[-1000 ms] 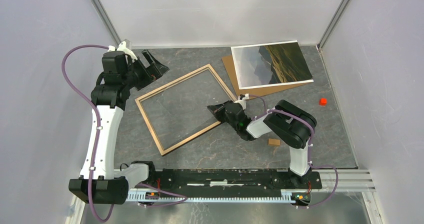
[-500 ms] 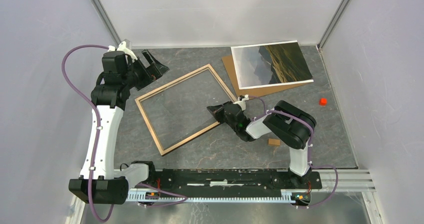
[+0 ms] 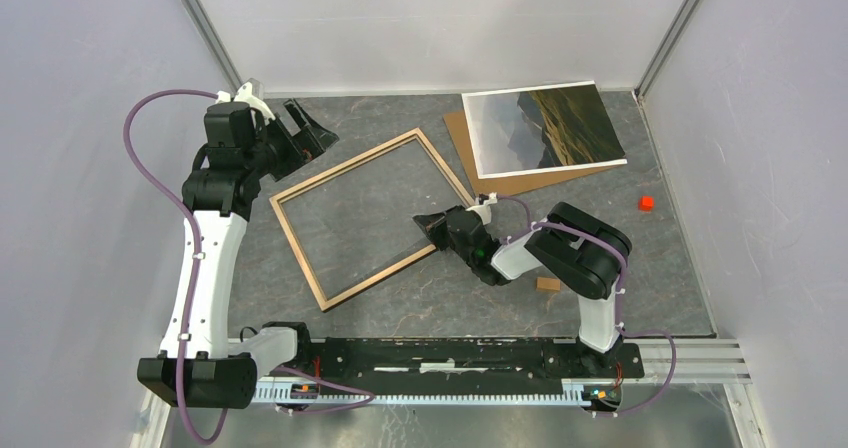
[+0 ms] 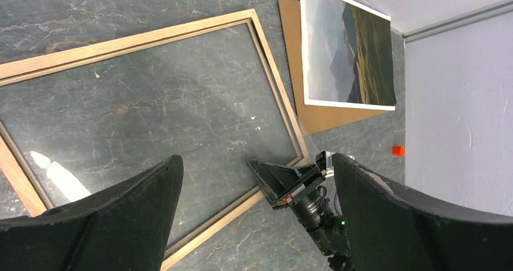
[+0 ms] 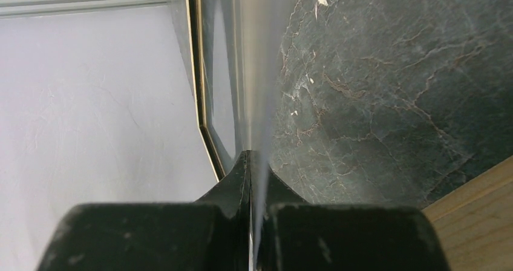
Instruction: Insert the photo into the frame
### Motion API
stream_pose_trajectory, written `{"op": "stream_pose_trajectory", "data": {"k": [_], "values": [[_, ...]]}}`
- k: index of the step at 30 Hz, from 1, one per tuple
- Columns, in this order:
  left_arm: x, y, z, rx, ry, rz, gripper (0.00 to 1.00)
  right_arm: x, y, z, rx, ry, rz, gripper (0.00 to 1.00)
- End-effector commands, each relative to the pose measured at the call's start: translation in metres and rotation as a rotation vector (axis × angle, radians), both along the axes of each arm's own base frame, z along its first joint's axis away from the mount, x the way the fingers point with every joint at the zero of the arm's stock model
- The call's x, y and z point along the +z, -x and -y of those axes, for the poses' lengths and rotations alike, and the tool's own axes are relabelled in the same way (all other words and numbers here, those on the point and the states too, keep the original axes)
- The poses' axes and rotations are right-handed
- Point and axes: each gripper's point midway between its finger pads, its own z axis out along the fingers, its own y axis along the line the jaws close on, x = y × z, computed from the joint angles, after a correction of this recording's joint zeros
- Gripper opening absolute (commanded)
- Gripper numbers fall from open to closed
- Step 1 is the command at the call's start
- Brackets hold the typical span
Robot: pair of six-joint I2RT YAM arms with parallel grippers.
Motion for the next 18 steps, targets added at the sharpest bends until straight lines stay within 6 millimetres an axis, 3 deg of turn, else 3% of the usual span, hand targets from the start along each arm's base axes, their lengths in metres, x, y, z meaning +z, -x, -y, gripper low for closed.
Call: {"op": "stream_pose_trajectory", "data": {"k": [1,18], "values": [[0.0149,-0.0034,-0.0001,-0.021,-0.036,0.063,1.00,0.0076,0.0003,0.0014,-0.022,-0.018,0.009,0.00],[0.0140,-0.0042,0.0012,-0.026,-0.035,0.060,1.00,0.0073,-0.0053,-0.0080,0.004,-0.013,0.062,0.03]]}}
